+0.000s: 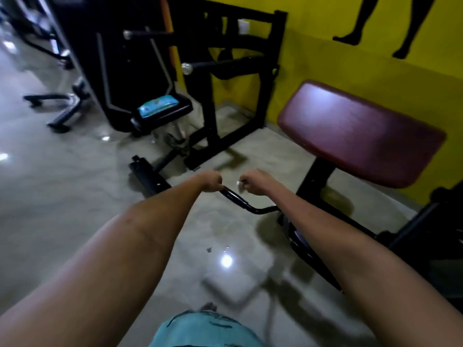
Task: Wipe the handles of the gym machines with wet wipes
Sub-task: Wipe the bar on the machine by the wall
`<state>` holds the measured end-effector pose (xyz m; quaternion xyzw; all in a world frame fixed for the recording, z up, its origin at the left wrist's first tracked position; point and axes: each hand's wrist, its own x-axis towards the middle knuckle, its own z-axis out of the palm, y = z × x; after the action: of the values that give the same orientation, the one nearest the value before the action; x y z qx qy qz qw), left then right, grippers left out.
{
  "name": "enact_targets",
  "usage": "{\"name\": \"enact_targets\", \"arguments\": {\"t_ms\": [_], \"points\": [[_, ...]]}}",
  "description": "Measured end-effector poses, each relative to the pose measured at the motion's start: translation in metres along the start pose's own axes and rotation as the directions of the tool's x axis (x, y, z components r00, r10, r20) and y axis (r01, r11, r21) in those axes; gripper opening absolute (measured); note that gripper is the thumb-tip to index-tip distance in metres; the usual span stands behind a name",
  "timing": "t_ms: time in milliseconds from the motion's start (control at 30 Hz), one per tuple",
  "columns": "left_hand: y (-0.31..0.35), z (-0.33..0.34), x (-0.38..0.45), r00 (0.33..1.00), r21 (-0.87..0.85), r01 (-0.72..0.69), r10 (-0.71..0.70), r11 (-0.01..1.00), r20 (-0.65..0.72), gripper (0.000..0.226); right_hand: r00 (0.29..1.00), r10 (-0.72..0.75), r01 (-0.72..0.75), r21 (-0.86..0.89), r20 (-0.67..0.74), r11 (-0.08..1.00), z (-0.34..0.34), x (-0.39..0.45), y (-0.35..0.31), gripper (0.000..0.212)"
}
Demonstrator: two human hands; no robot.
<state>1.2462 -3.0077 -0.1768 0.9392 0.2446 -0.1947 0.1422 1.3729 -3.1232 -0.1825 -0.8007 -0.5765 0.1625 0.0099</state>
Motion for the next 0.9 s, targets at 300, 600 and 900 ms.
{"name": "enact_targets", "arguments": {"t_ms": [300, 600, 900], "points": [[-0.083, 0.008, -0.057, 0.965, -0.186, 0.244, -0.257, 0.952, -0.045, 0.031, 0.967, -0.256, 0.256, -0.063, 0.012, 0.965, -0.005, 0.058, -0.088, 0.022], [-0.171, 0.000, -0.088, 0.912, -0.331, 0.359, -0.404, 0.873, -0.076, 0.030, 0.922, -0.385, 0.386, -0.106, 0.028, 0.916, -0.024, 0.123, -0.163, 0.022], [-0.244, -0.046, -0.050, 0.921, -0.253, 0.329, -0.368, 0.910, -0.125, 0.033, 0.931, -0.364, 0.358, -0.145, -0.019, 0.923, -0.051, 0.203, -0.192, 0.026]]}}
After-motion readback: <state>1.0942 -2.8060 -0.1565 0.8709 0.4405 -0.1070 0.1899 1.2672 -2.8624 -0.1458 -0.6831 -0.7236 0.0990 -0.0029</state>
